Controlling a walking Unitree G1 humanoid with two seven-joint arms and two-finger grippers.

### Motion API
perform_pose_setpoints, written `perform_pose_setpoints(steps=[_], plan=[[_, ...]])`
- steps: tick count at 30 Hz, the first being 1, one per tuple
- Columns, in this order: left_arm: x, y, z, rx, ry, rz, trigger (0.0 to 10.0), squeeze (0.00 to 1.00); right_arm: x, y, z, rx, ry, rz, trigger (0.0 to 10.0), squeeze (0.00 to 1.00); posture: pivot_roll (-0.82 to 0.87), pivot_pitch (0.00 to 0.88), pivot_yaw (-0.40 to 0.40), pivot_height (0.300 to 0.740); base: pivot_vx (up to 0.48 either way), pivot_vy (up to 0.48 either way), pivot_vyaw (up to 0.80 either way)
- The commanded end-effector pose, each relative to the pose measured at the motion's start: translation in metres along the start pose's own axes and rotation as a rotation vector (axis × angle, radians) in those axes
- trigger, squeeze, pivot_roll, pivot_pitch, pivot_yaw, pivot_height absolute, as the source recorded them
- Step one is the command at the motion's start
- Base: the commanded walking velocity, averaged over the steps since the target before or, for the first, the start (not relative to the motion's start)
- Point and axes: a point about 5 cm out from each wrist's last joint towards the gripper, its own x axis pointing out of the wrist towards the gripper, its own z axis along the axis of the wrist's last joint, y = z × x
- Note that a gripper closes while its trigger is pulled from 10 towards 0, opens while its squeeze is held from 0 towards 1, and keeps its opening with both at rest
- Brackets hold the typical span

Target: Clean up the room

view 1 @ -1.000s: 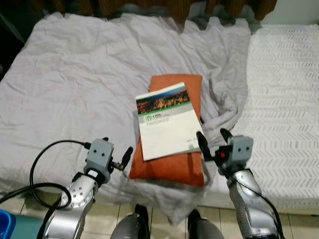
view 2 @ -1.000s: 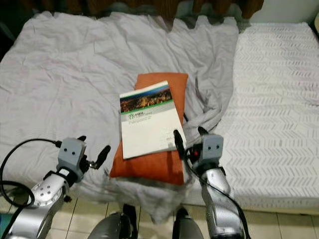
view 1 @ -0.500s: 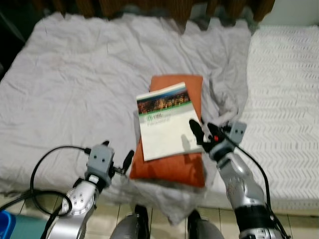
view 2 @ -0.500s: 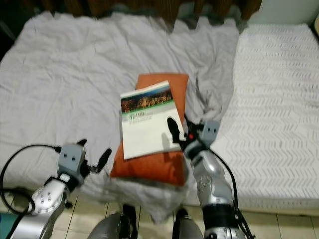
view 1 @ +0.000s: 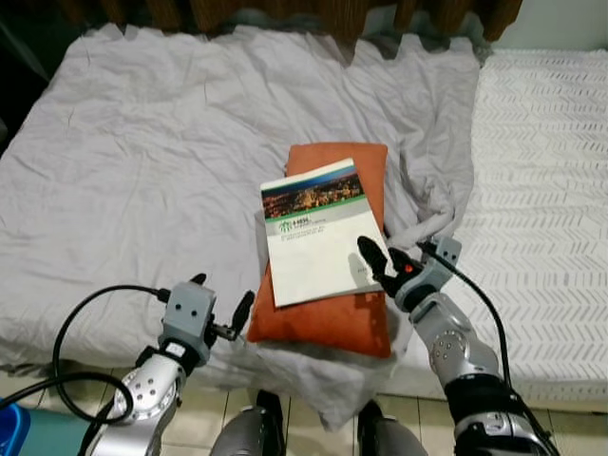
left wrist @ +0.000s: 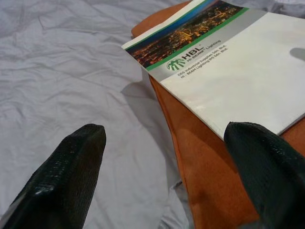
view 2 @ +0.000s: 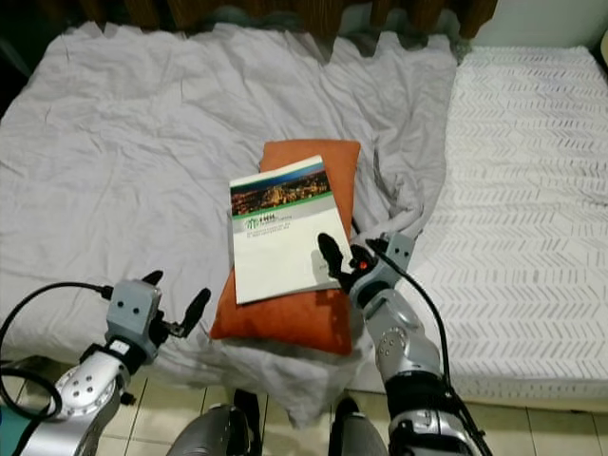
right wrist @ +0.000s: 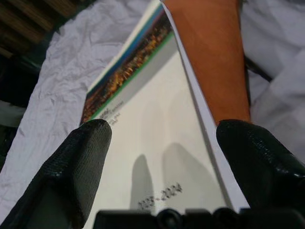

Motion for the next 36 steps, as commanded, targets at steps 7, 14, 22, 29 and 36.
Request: perform_pose_setpoints(steps=[7, 14, 22, 29, 36], plan=[[-0.010, 0.004, -0.004, 0.000, 0.027, 0.015, 10.0, 0.00, -0.004, -0.014, -0.013, 0.092, 0.065, -0.038, 10.0, 0.00, 0.04, 0.354, 0.021, 0.740, 0.000, 0.000, 0.00], [-0.010, 0.004, -0.004, 0.001, 0.031, 0.012, 10.0, 0.00, -0.003, -0.015, -0.019, 0.136, 0.117, -0.004, 10.0, 0.00, 0.04, 0.347, 0.023, 0.740, 0.000, 0.000, 0.00], [-0.009, 0.004, -0.003, 0.001, 0.032, 0.006, 10.0, 0.00, -0.004, -0.019, -0.023, 0.137, 0.155, -0.007, 10.0, 0.00, 0.04, 0.340, 0.025, 0.740, 0.000, 0.000, 0.00], [-0.007, 0.004, -0.002, 0.002, 0.029, 0.004, 10.0, 0.00, -0.002, -0.021, -0.016, 0.214, 0.118, 0.009, 10.0, 0.00, 0.04, 0.335, 0.024, 0.740, 0.000, 0.000, 0.00], [-0.007, 0.002, -0.002, 0.000, 0.029, -0.002, 10.0, 0.00, -0.002, -0.024, -0.013, 0.209, 0.108, -0.003, 0.0, 0.00, 0.04, 0.334, 0.023, 0.740, 0.000, 0.000, 0.00]])
